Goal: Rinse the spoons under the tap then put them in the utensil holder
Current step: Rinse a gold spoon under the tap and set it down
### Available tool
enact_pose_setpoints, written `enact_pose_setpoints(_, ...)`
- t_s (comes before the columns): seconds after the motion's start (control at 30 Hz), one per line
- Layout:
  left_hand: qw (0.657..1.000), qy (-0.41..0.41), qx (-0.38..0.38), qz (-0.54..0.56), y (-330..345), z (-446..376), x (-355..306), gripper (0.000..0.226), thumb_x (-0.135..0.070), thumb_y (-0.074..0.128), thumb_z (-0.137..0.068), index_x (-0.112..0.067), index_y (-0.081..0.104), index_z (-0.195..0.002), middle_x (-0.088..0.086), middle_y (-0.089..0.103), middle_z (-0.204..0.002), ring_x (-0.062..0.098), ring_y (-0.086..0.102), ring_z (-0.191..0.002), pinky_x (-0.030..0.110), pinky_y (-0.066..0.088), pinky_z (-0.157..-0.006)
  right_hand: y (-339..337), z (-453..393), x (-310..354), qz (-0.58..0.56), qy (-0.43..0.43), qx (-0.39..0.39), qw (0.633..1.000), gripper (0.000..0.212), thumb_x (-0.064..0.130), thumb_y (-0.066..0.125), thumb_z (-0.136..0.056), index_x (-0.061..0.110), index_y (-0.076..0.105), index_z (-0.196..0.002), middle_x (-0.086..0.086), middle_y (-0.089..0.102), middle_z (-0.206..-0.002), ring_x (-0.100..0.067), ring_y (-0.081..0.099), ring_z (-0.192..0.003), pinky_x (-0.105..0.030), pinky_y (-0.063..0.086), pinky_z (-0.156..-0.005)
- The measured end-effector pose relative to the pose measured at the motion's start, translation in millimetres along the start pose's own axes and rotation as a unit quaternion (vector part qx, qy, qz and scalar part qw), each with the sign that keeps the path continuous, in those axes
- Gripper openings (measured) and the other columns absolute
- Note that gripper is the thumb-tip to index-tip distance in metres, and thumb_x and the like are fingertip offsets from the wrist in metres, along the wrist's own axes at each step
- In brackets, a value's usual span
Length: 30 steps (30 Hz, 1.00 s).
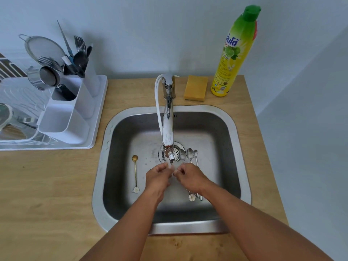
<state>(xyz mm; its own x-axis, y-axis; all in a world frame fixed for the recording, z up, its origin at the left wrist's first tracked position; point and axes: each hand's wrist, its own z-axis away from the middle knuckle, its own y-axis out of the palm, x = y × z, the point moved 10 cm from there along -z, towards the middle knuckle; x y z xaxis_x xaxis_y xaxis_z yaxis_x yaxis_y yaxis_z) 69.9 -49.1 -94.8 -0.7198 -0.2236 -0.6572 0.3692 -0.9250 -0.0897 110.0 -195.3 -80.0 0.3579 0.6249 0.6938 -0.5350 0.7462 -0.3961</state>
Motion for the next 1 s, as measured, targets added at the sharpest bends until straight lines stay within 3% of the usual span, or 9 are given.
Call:
enact_pose_setpoints(0.07, 1.000, 0.000, -0.012, -0.012, 3, 1, -4, 0.018, -0.026, 0.086, -0.088, -0.015, 0.073, -0.095, 0.006, 0.079, -0.094, 0.014, 0.071, -0.078, 0.033, 0.057, -0.067, 1, 1, 0, -0.008, -0.008, 0.003, 1.000, 0.028, 0.029, 0.058, -0.101, 0.022, 0.062, -0.074, 0.007, 0.059, -0.065, -0.009, 0.052, -0.059, -0.030, 0.044, -0.060)
enact_pose_setpoints(0.17, 0.999, -0.015, -0.028, -0.017, 4, 2, -9, 0.025, -0.022, 0.062, -0.103, -0.015, 0.077, -0.084, 0.010, 0.082, -0.089, 0.016, 0.071, -0.072, 0.035, 0.058, -0.067, 2, 3, 0, -0.022, -0.014, -0.003, 1.000, 0.028, 0.030, 0.057, -0.102, 0.022, 0.062, -0.076, 0.007, 0.060, -0.069, -0.009, 0.053, -0.062, -0.028, 0.043, -0.061)
enact_pose_setpoints(0.33, 0.994, -0.084, 0.061, 0.046, 16, 4, -1, 0.042, -0.039, 0.042, -0.112, -0.017, 0.076, -0.103, 0.000, 0.084, -0.092, 0.018, 0.074, -0.088, 0.036, 0.056, -0.074, 3, 7, -1, -0.063, -0.012, -0.001, 0.998, 0.028, 0.028, 0.057, -0.103, 0.024, 0.064, -0.076, 0.012, 0.067, -0.080, -0.005, 0.060, -0.075, -0.028, 0.047, -0.071)
enact_pose_setpoints(0.4, 0.989, -0.097, 0.103, 0.044, 18, 5, 5, 0.035, -0.034, 0.045, -0.112, -0.017, 0.076, -0.113, -0.002, 0.084, -0.099, 0.017, 0.072, -0.095, 0.037, 0.053, -0.080, 3, 8, 1, -0.080, -0.021, 0.006, 0.997, 0.030, 0.026, 0.058, -0.102, 0.025, 0.065, -0.073, 0.014, 0.071, -0.096, -0.007, 0.066, -0.091, -0.029, 0.051, -0.086)
enact_pose_setpoints(0.47, 0.986, -0.095, 0.131, 0.045, 16, 6, 9, 0.031, -0.030, 0.049, -0.111, -0.019, 0.078, -0.114, -0.002, 0.083, -0.103, 0.017, 0.072, -0.099, 0.037, 0.052, -0.083, 2, 9, 3, -0.081, -0.028, 0.004, 0.996, 0.030, 0.026, 0.059, -0.102, 0.025, 0.065, -0.073, 0.014, 0.074, -0.102, -0.008, 0.068, -0.094, -0.029, 0.051, -0.088)
enact_pose_setpoints(0.6, 0.983, -0.088, 0.149, 0.061, 12, 8, 16, 0.018, -0.029, 0.066, -0.102, -0.022, 0.083, -0.100, 0.000, 0.082, -0.108, 0.013, 0.074, -0.099, 0.035, 0.053, -0.084, 2, 11, -1, -0.060, -0.026, -0.005, 0.998, 0.032, 0.031, 0.058, -0.102, 0.025, 0.063, -0.071, 0.020, 0.060, -0.059, 0.003, 0.051, -0.057, -0.027, 0.044, -0.064)
enact_pose_setpoints(0.67, 0.985, -0.087, 0.135, 0.069, 9, 7, 20, 0.012, -0.025, 0.072, -0.098, -0.022, 0.080, -0.107, 0.002, 0.082, -0.109, 0.016, 0.074, -0.102, 0.036, 0.054, -0.085, 3, 13, -2, -0.061, -0.025, -0.005, 0.998, 0.032, 0.031, 0.057, -0.102, 0.026, 0.062, -0.070, 0.024, 0.056, -0.051, 0.003, 0.047, -0.048, -0.025, 0.040, -0.057)
enact_pose_setpoints(0.8, 0.989, -0.078, 0.107, 0.064, 10, 6, 20, 0.034, -0.023, 0.085, -0.086, -0.018, 0.074, -0.118, 0.001, 0.083, -0.099, 0.010, 0.077, -0.085, 0.033, 0.055, -0.077, 4, 16, -2, -0.060, -0.028, -0.006, 0.998, 0.031, 0.033, 0.057, -0.103, 0.027, 0.062, -0.073, 0.020, 0.057, -0.053, 0.005, 0.047, -0.046, -0.020, 0.038, -0.053)
enact_pose_setpoints(1.0, 0.997, -0.074, 0.025, 0.028, 6, 3, 15, 0.026, -0.037, 0.089, -0.083, -0.017, 0.077, -0.095, -0.001, 0.081, -0.081, 0.014, 0.075, -0.079, 0.035, 0.059, -0.073, 7, 16, 2, -0.039, -0.045, -0.005, 0.998, 0.027, 0.030, 0.058, -0.103, 0.026, 0.064, -0.077, 0.011, 0.060, -0.068, 0.003, 0.051, -0.055, -0.023, 0.041, -0.059)
